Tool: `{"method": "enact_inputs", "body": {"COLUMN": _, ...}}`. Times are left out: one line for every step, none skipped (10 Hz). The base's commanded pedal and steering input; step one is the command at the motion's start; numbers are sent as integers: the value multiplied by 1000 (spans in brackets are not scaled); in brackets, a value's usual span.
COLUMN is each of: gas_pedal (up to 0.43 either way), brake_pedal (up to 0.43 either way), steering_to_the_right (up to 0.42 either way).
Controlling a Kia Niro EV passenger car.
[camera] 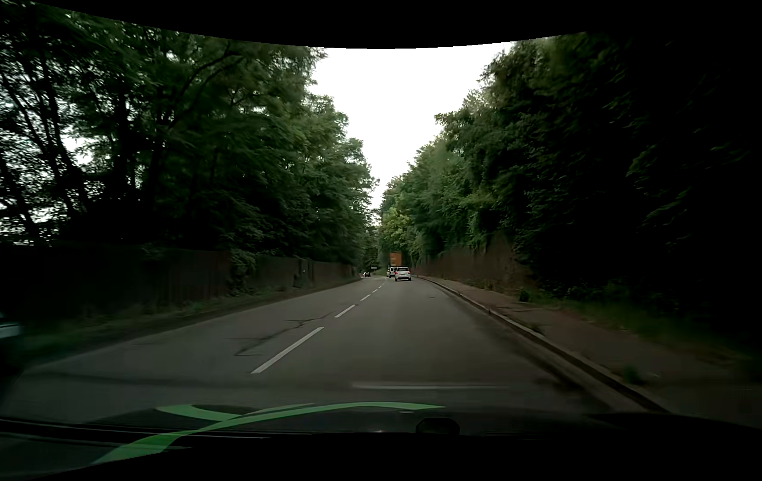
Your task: Follow the waypoints while adhering to traffic rules and regulations
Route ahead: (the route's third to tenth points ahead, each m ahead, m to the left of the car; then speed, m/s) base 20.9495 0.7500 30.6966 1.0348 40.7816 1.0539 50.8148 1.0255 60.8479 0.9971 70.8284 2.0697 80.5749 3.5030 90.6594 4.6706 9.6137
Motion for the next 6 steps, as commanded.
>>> {"method": "enact_inputs", "body": {"gas_pedal": 150, "brake_pedal": 0, "steering_to_the_right": -4}}
{"method": "enact_inputs", "body": {"gas_pedal": 150, "brake_pedal": 0, "steering_to_the_right": -4}}
{"method": "enact_inputs", "body": {"gas_pedal": 150, "brake_pedal": 0, "steering_to_the_right": -4}}
{"method": "enact_inputs", "body": {"gas_pedal": 150, "brake_pedal": 0, "steering_to_the_right": -4}}
{"method": "enact_inputs", "body": {"gas_pedal": 150, "brake_pedal": 0, "steering_to_the_right": -4}}
{"method": "enact_inputs", "body": {"gas_pedal": 150, "brake_pedal": 0, "steering_to_the_right": -4}}
